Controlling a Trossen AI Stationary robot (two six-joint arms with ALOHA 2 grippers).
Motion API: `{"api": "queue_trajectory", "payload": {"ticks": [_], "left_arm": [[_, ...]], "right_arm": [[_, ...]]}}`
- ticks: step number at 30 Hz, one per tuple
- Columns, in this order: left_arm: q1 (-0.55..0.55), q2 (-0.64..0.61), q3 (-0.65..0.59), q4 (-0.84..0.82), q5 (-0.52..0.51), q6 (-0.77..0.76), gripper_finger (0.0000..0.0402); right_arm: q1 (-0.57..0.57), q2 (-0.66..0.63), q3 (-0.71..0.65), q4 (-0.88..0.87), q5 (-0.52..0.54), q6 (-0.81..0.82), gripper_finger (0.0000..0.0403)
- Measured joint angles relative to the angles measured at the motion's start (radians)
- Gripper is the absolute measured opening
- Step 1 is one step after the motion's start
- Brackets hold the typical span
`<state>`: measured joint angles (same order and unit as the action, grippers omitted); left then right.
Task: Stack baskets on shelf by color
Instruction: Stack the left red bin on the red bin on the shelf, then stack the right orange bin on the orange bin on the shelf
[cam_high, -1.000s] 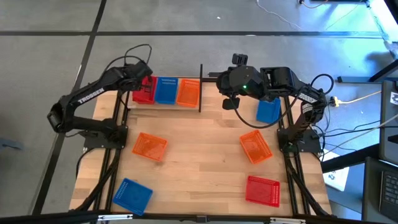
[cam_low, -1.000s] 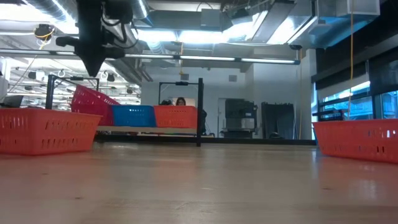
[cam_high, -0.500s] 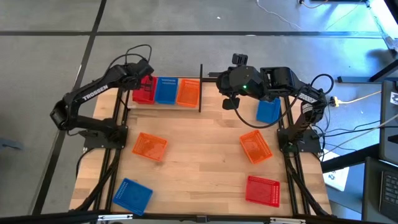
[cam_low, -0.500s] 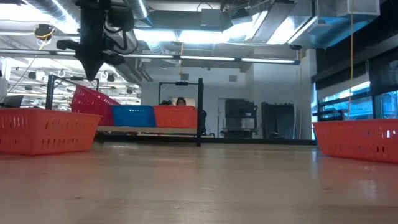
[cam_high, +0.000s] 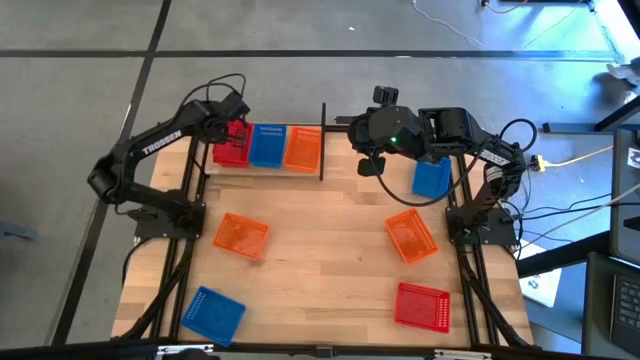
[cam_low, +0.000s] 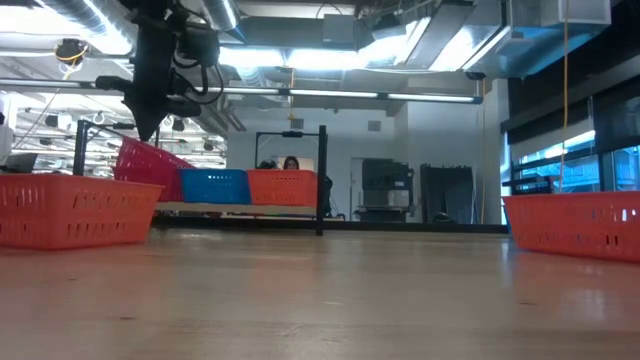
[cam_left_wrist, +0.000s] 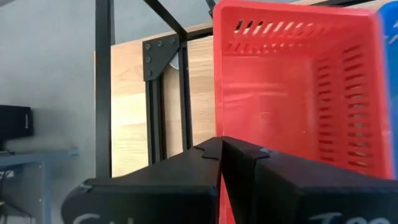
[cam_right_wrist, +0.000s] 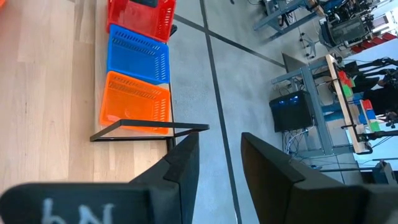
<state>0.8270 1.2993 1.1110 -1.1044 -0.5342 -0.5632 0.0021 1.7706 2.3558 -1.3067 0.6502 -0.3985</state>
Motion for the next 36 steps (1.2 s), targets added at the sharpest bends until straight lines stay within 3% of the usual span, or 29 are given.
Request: {"api": "queue_trajectory", "payload": {"ticks": [12, 15, 21, 25, 31, 36], "left_arm": [[0.013, -0.008, 0.008, -0.011, 0.026, 0.027, 0.0000], [0.001, -0.070, 0.056, -0.020, 0.143, 0.036, 0.0000], [-0.128, -0.209, 0.117, -0.022, 0.382, 0.185, 0.0000], [-0.249, -0.291, 0.117, -0.057, 0.479, 0.200, 0.0000], [-0.444, -0.381, 0.117, -0.082, 0.478, 0.101, 0.0000], [-0.577, -0.418, 0.117, -0.081, 0.466, 0.074, 0.0000]], "right_arm": [[0.000, 0.000, 0.000, 0.000, 0.002, 0.000, 0.0122], [0.000, -0.005, 0.000, -0.005, -0.015, 0.003, 0.0122], [0.000, -0.040, 0.001, -0.123, -0.191, 0.074, 0.0122], [-0.007, -0.067, -0.001, -0.278, -0.278, 0.307, 0.0122], [-0.028, -0.126, -0.053, -0.257, -0.412, 0.695, 0.0122], [-0.037, -0.201, -0.184, -0.263, -0.482, 0.849, 0.0122]]}}
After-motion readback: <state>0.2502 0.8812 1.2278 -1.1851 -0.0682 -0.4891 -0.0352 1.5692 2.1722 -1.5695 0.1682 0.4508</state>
